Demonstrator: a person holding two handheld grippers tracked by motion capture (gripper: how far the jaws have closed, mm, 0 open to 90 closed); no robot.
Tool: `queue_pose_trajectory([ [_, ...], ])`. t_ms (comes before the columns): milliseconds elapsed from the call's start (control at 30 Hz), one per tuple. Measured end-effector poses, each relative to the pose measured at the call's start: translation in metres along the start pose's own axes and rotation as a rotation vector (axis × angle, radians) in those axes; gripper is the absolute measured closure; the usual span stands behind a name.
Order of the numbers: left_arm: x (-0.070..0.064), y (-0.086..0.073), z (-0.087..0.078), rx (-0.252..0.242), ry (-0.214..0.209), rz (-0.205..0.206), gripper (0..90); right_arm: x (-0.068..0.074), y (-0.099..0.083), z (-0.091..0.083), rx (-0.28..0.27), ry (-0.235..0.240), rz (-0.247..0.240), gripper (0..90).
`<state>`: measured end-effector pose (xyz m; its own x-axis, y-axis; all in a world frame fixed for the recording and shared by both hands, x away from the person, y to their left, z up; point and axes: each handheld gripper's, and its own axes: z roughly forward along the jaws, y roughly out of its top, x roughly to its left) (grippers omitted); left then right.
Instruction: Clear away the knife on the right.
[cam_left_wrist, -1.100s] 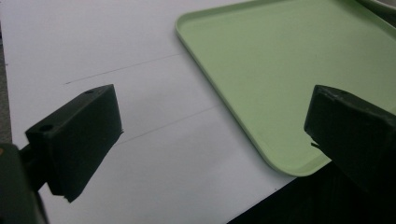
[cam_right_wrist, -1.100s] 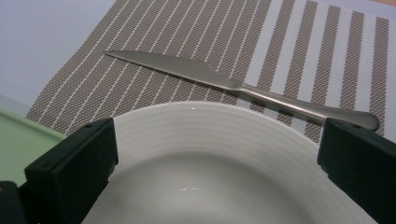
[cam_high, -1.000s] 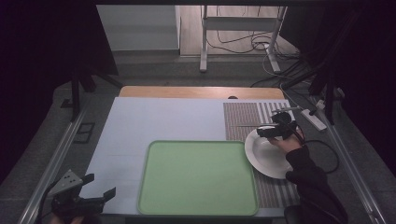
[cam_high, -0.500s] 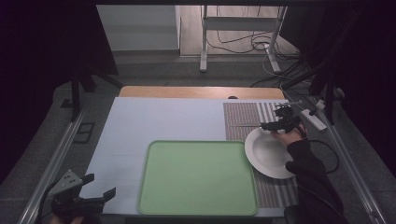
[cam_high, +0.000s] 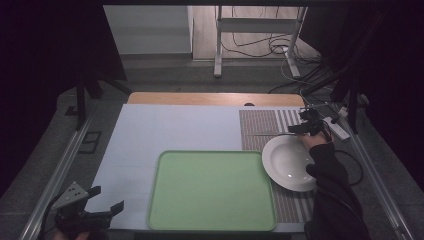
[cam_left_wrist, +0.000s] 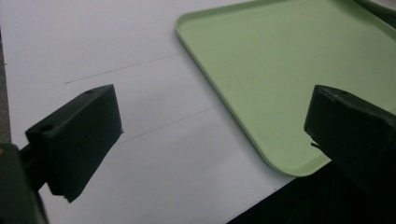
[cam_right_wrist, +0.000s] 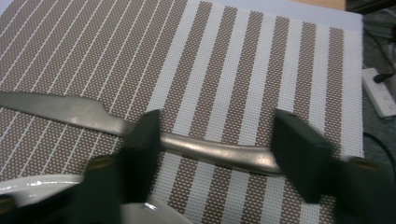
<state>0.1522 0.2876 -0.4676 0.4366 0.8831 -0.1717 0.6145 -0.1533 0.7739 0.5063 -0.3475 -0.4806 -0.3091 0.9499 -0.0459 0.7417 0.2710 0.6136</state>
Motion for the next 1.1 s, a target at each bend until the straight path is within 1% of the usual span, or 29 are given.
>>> queue_pose_trajectory([
  [33, 0.0, 0.0, 0.0, 0.0, 0.0, 0.0, 3.9, -0.002, 0.001, 0.001, 0.01, 0.0, 0.003, 60.6],
  [100, 0.0, 0.0, 0.0, 0.001, 0.001, 0.001, 3.9, -0.006, 0.003, 0.002, 0.016, 0.039, 0.028, 78.4],
  [133, 0.0, 0.0, 0.0, 0.001, 0.001, 0.001, 3.9, -0.006, 0.003, 0.002, 0.016, 0.039, 0.028, 78.4],
  [167, 0.0, 0.0, 0.0, 0.0, 0.001, 0.002, 3.9, -0.008, 0.004, 0.003, 0.016, 0.044, 0.028, 87.4],
  [200, 0.0, 0.0, 0.0, 0.0, 0.001, 0.002, 3.9, -0.008, 0.004, 0.004, 0.02, 0.036, 0.021, 90.0],
  [233, 0.0, 0.0, 0.0, 0.0, 0.001, 0.002, 3.9, -0.009, 0.005, 0.006, 0.023, 0.028, 0.014, 90.0],
  [267, 0.0, 0.0, 0.0, 0.001, 0.001, 0.002, 3.9, -0.01, 0.006, 0.012, 0.046, 0.032, 0.019, 90.0],
  [400, 0.0, 0.0, 0.0, 0.0, 0.002, 0.003, 3.9, -0.009, 0.005, 0.023, 0.057, -0.006, 0.0, 90.0],
  [433, 0.0, 0.0, 0.0, 0.0, 0.002, 0.003, 3.9, -0.009, 0.005, 0.023, 0.057, -0.006, 0.0, 90.0],
  [500, 0.0, 0.0, 0.0, 0.0, 0.002, 0.003, 3.9, -0.01, 0.005, 0.027, 0.08, -0.017, -0.02, 90.0],
  [533, 0.0, 0.0, 0.0, 0.0, 0.002, 0.003, 3.9, -0.011, 0.004, 0.028, 0.08, -0.02, -0.034, 90.0],
  [567, 0.0, 0.0, 0.0, 0.0, 0.002, 0.002, 3.9, -0.011, 0.004, 0.028, 0.079, -0.021, -0.032, 90.0],
  [667, 0.0, -0.001, -0.001, 0.0, 0.003, 0.002, 3.9, -0.014, 0.002, 0.026, 0.089, -0.016, -0.026, 90.0],
  [767, -0.001, -0.001, -0.001, 0.0, 0.004, 0.003, 3.9, -0.016, -0.003, 0.018, 0.132, -0.002, -0.041, 90.0],
  [800, -0.001, -0.001, -0.001, 0.0, 0.004, 0.003, 3.9, -0.017, -0.005, 0.016, 0.143, 0.002, -0.04, 90.0],
  [833, -0.001, -0.001, -0.001, 0.0, 0.004, 0.003, 3.9, -0.017, -0.005, 0.016, 0.143, 0.002, -0.04, 90.0],
  [933, -0.001, -0.001, -0.001, 0.001, 0.005, 0.002, 3.9, -0.02, -0.013, 0.007, 0.18, 0.021, -0.049, 90.0],
  [967, -0.001, -0.001, -0.001, 0.002, 0.006, 0.004, 3.9, -0.02, -0.013, 0.007, 0.18, 0.021, -0.049, 90.0],
  [1000, -0.001, -0.001, -0.001, 0.002, 0.006, 0.005, 3.9, -0.021, -0.017, 0.002, 0.202, 0.03, -0.054, 90.0],
  [1033, -0.001, -0.001, -0.001, 0.002, 0.006, 0.005, 3.9, -0.021, -0.017, 0.002, 0.202, 0.03, -0.054, 90.0],
  [1067, -0.001, -0.001, -0.001, 0.001, 0.006, 0.004, 3.9, -0.022, -0.019, -0.001, 0.218, 0.043, -0.052, 90.0],
  [1100, -0.001, -0.001, -0.001, 0.001, 0.006, 0.004, 3.9, -0.023, -0.02, -0.002, 0.223, 0.046, -0.047, 90.0],
])
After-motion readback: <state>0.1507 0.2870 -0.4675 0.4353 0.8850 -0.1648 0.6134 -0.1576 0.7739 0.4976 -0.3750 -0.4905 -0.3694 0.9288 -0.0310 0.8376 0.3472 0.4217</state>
